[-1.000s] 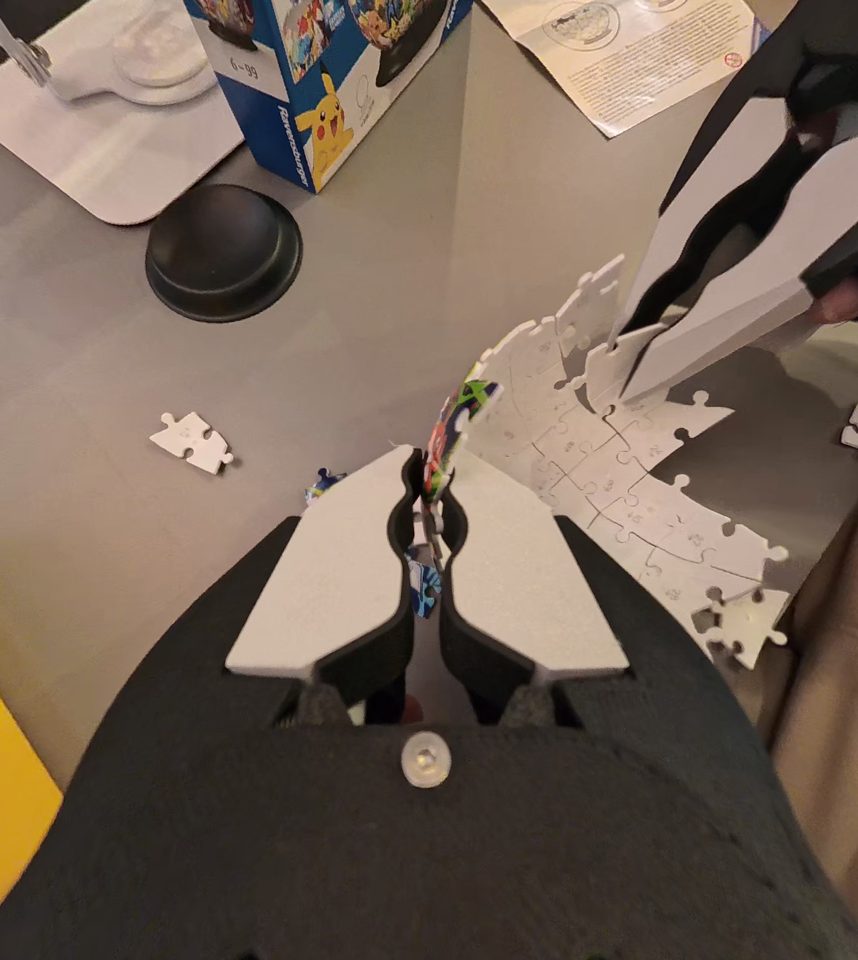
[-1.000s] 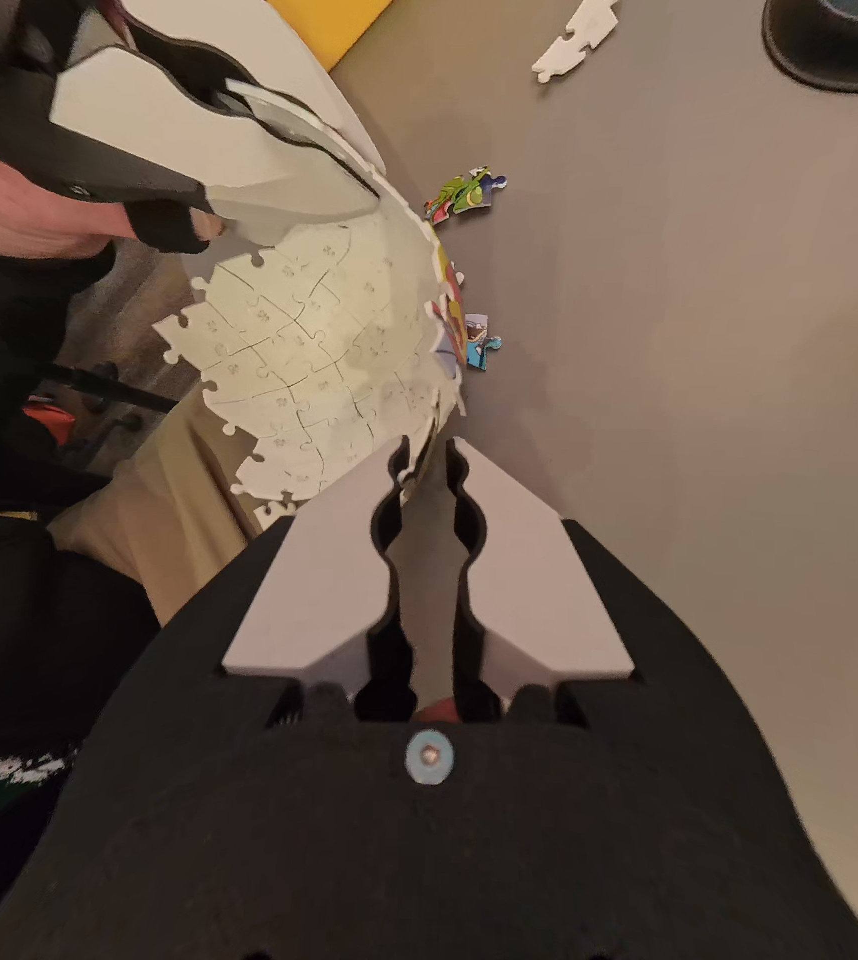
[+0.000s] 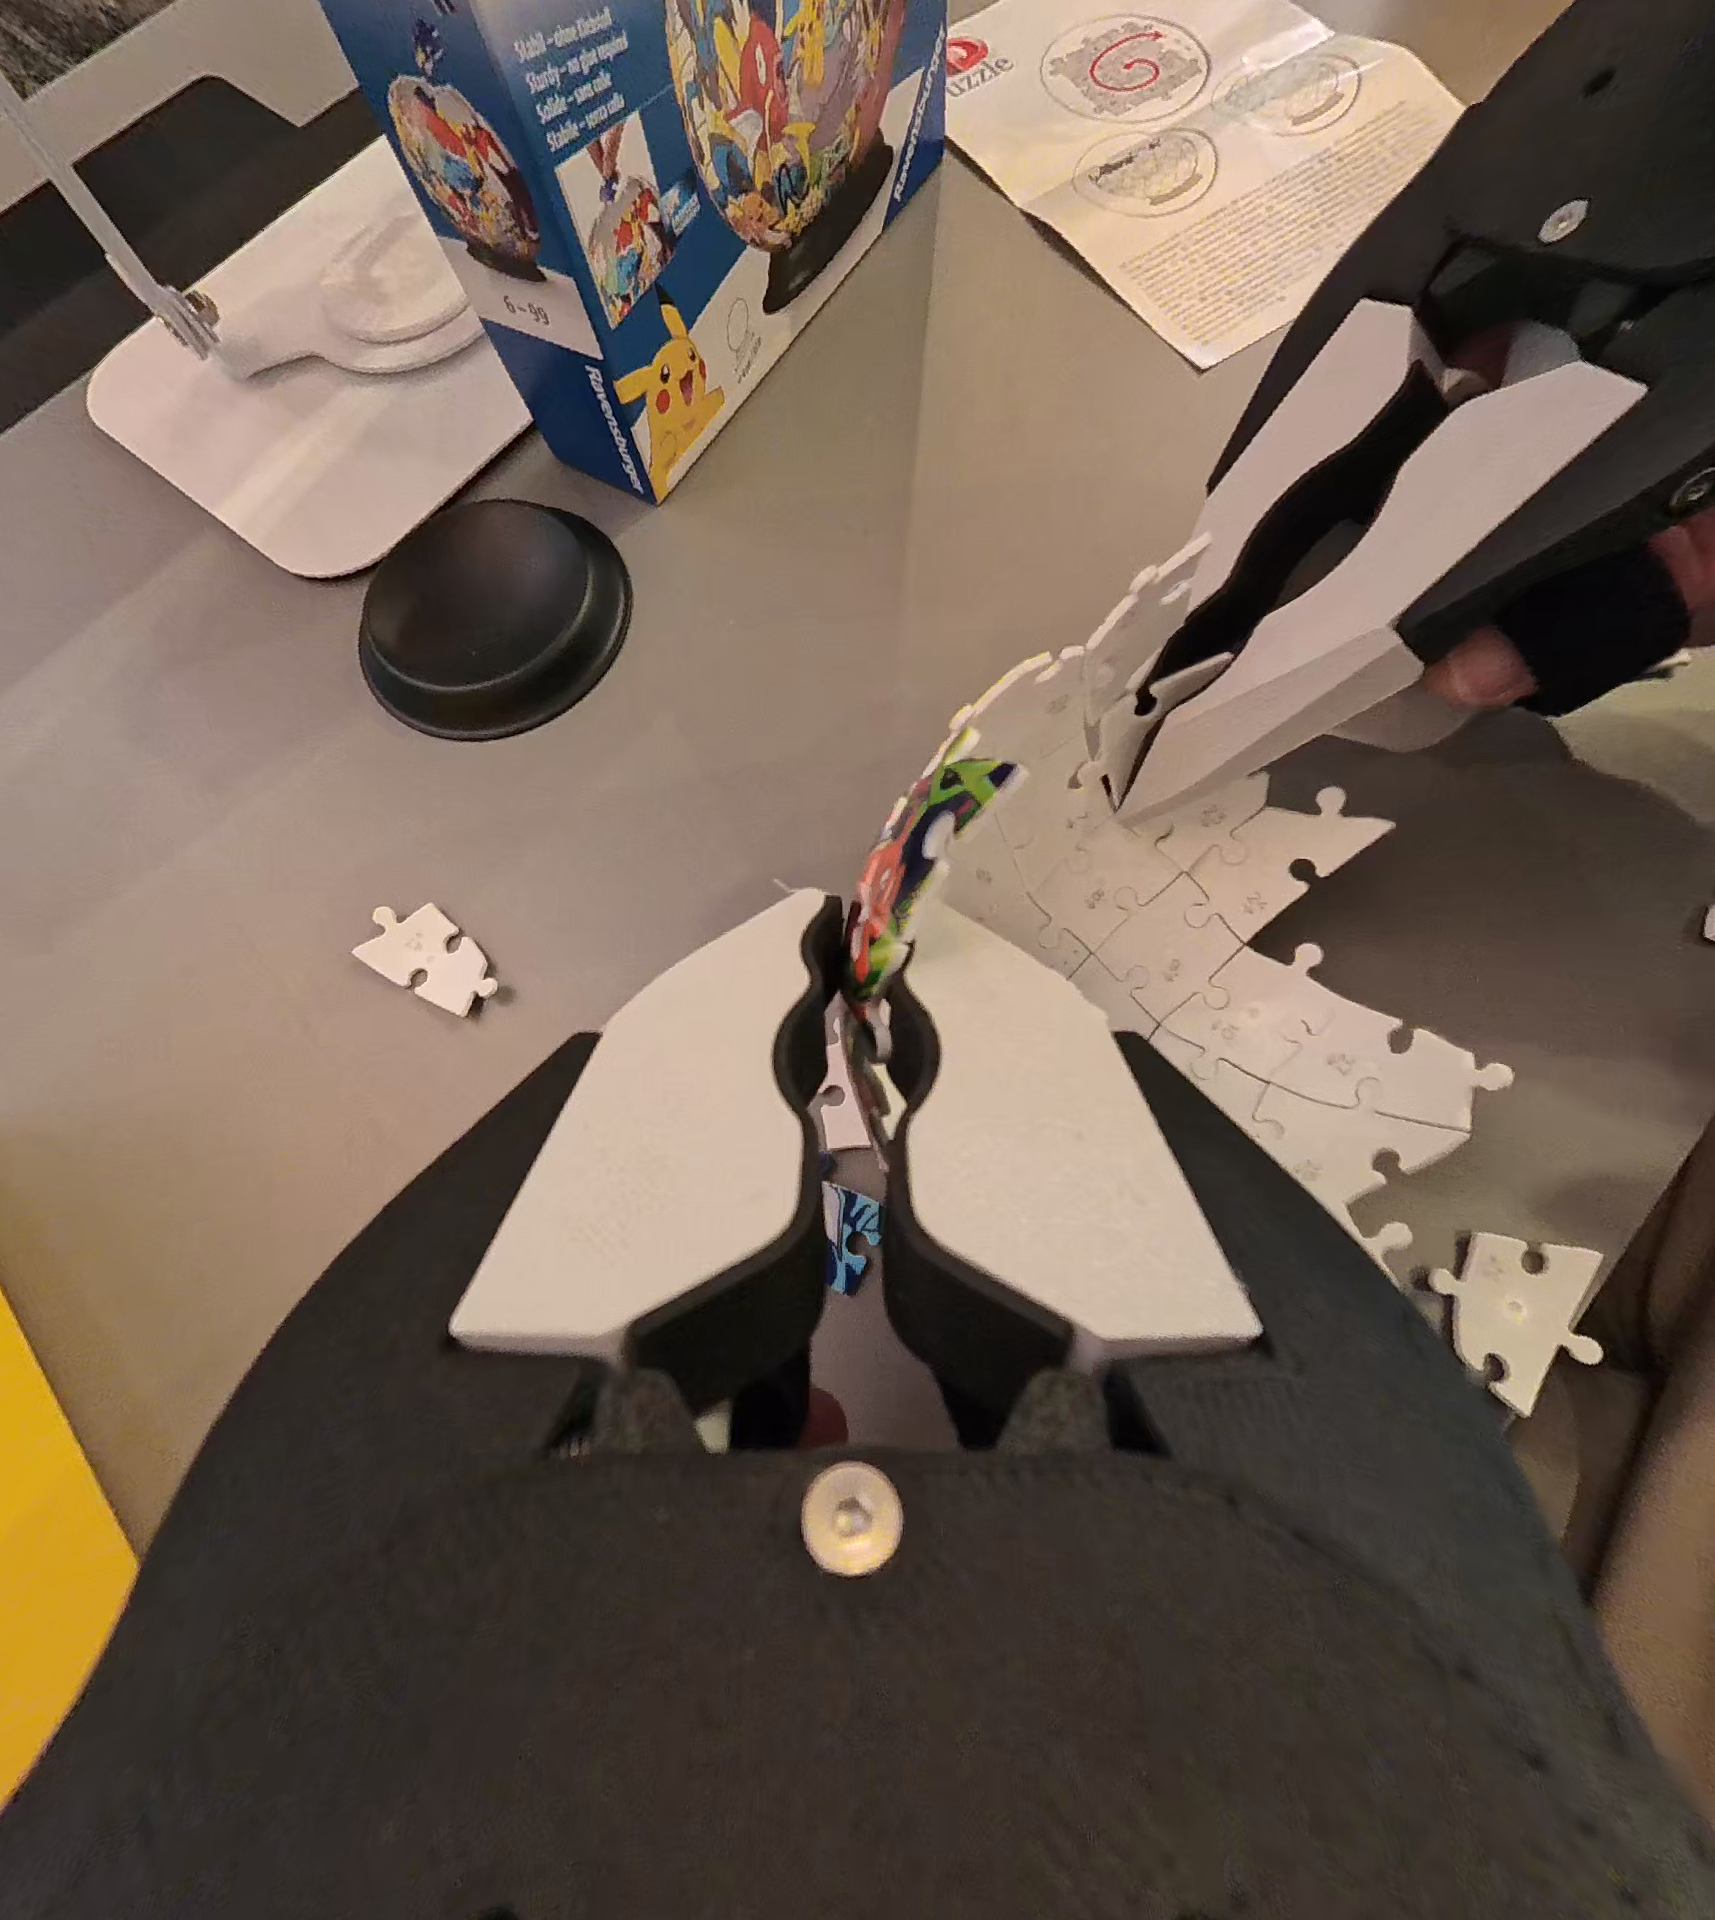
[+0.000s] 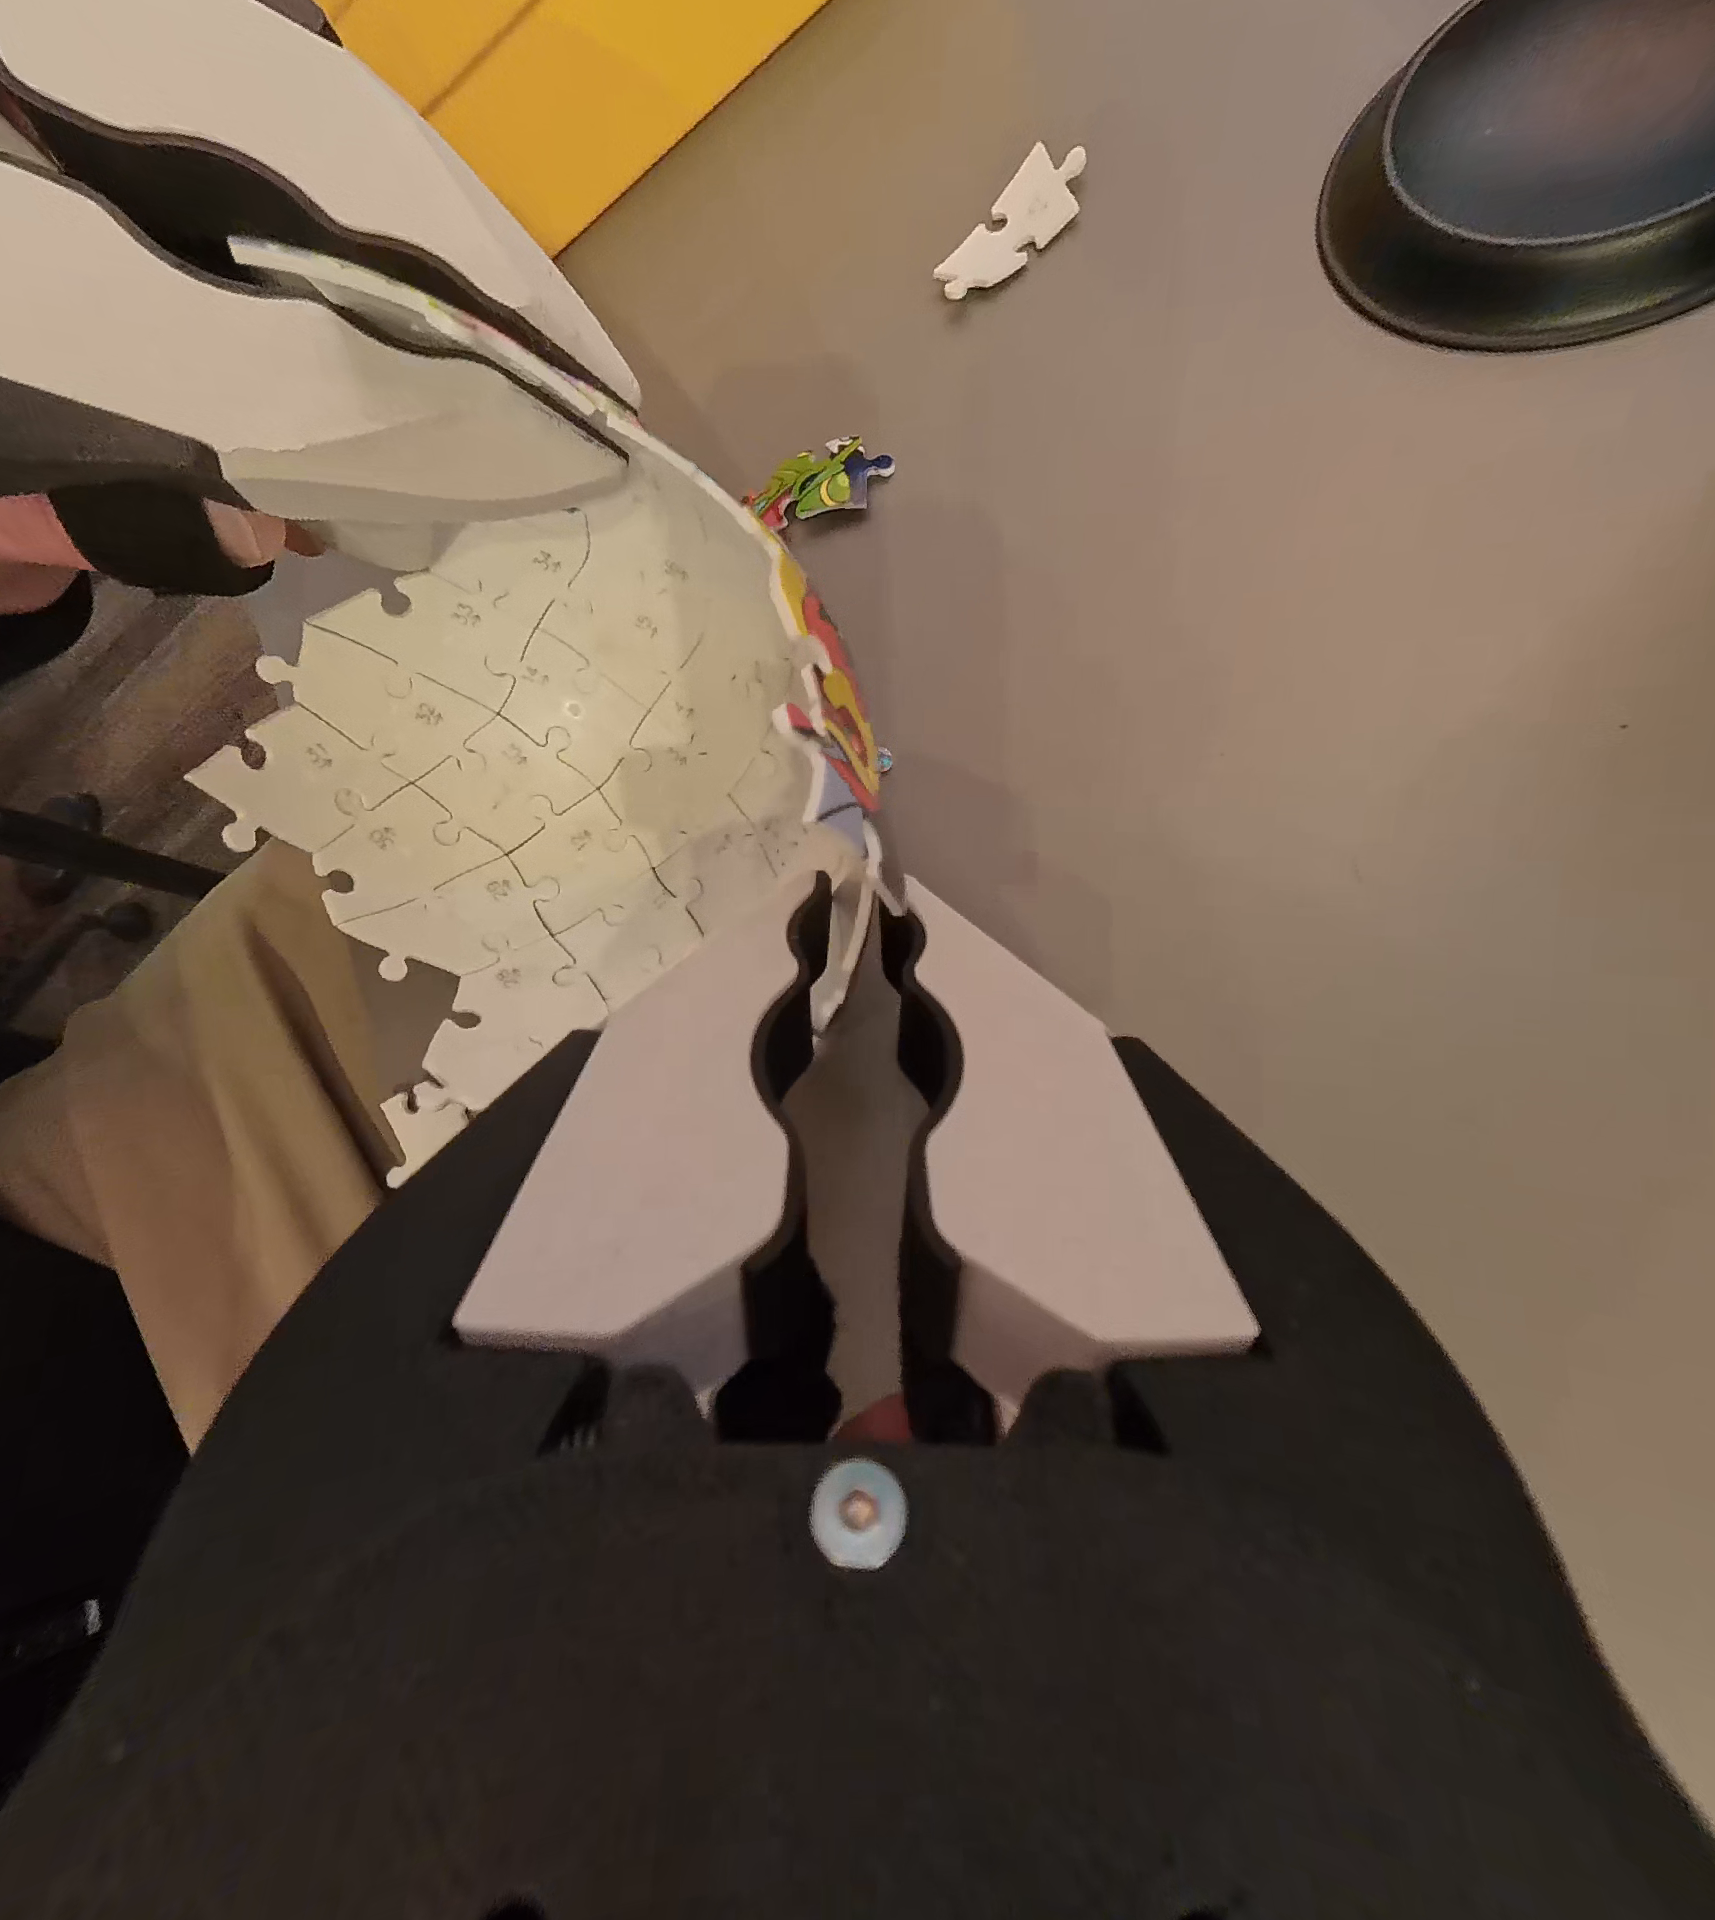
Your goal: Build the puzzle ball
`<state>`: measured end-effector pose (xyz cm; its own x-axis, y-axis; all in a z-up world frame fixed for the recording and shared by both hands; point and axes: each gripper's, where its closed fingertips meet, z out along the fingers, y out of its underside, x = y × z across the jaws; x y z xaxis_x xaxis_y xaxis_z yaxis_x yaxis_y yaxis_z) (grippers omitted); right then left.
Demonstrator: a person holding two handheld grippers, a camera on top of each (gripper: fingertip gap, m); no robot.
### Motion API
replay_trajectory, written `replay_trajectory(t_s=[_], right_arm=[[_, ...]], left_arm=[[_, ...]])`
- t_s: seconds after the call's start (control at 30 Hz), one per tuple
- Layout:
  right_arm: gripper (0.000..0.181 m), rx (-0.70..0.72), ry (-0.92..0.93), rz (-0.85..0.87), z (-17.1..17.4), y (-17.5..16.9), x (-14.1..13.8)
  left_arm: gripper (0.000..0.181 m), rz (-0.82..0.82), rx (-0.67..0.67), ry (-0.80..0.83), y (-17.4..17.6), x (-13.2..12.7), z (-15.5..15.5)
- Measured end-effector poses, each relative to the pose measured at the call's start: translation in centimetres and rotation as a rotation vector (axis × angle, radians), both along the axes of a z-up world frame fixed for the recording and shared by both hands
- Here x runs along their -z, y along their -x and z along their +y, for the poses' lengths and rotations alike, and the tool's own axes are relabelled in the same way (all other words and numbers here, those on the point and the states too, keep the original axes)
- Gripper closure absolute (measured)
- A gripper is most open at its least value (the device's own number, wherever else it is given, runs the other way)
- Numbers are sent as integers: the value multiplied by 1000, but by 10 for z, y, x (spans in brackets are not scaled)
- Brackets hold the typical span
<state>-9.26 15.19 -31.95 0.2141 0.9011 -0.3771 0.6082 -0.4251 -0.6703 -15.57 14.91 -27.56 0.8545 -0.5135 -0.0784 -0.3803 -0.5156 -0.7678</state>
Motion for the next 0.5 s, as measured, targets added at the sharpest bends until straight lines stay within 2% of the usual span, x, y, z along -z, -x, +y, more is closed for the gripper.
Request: replay_trajectory(t_s=[0.2, 0.5], right_arm=[[155, -6, 11, -18, 1, -5, 1], [156, 23, 64, 12, 1, -5, -2]], left_arm=[[177, -27, -23, -8, 2, -2, 1], [176, -139, -134, -40, 9, -3, 5]])
